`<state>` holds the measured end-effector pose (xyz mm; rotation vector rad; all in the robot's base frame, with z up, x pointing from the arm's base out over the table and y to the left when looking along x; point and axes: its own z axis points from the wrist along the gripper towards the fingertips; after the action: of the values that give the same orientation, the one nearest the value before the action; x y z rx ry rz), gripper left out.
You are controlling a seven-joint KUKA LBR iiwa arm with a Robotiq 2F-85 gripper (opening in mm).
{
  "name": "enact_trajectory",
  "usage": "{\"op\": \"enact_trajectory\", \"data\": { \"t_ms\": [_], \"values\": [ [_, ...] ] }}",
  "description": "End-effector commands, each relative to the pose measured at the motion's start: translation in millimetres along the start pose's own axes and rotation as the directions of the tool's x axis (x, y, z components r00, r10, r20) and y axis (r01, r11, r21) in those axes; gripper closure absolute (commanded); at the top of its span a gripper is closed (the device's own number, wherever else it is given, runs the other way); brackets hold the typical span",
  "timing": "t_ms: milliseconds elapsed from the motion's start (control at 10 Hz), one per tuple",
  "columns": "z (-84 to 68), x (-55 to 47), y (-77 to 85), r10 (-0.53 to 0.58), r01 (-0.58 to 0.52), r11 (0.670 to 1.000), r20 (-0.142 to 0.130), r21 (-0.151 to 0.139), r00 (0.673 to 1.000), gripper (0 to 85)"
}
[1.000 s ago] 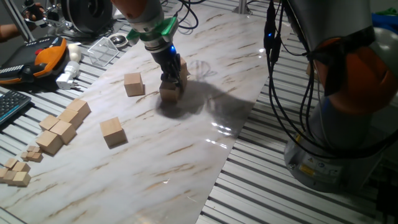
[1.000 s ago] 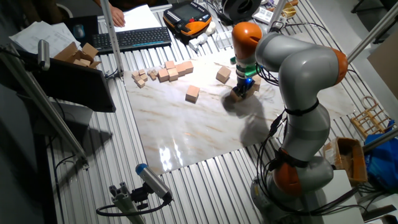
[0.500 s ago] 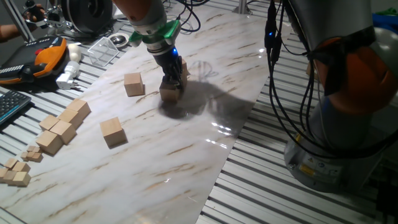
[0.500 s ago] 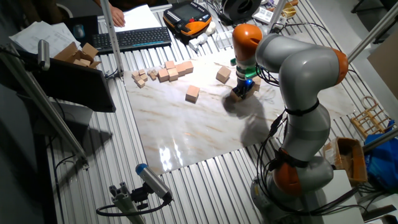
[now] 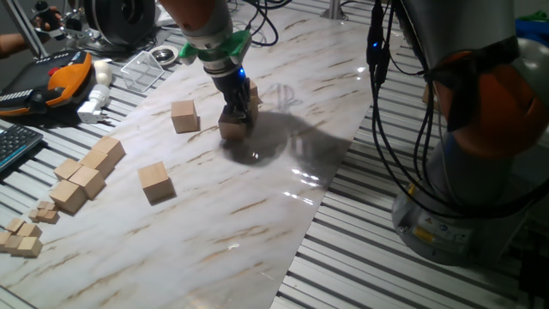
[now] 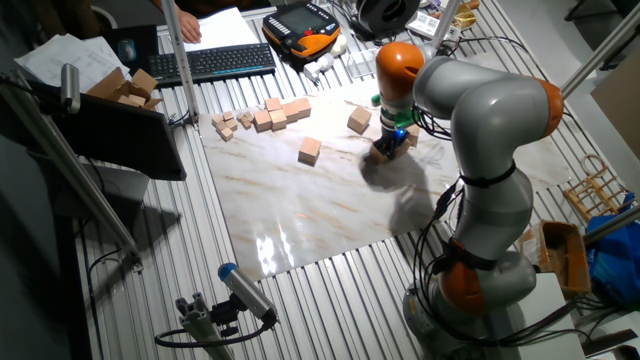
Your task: Stack the blocks into a cross shape
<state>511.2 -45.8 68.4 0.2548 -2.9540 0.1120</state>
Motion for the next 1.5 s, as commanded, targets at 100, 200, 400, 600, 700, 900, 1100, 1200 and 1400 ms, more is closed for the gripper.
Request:
{"op": "enact_trajectory", "data": {
  "t_ms": [100,200,400,600,700,900,1100,1200,1400],
  "values": [
    [-1.3,-6.3,-0.1,-0.001,0.001,1.000,0.006,-0.002,1.000,85.0],
    [-3.0,-11.1,-0.1,-0.002,0.002,1.000,0.005,0.001,1.000,85.0],
    [-2.8,-22.7,-0.6,-0.007,0.007,1.000,0.016,0.000,1.000,85.0],
    [-4.9,-31.2,1.9,-0.008,0.008,1.000,0.017,0.014,1.000,85.0],
    [-5.7,-33.3,1.1,-0.010,0.010,1.000,0.014,0.020,1.000,85.0],
    [-4.6,-32.8,0.1,-0.017,0.017,1.000,0.012,0.024,1.000,85.0],
    [-1.8,-24.4,-1.6,-0.021,0.021,0.999,0.007,0.024,1.000,85.0],
    [-1.3,-16.8,-1.7,-0.018,0.018,1.000,0.004,0.024,1.000,85.0],
    [-6.4,-4.1,-7.2,-0.029,0.030,0.999,-0.019,0.021,0.999,85.0]
  ]
}}
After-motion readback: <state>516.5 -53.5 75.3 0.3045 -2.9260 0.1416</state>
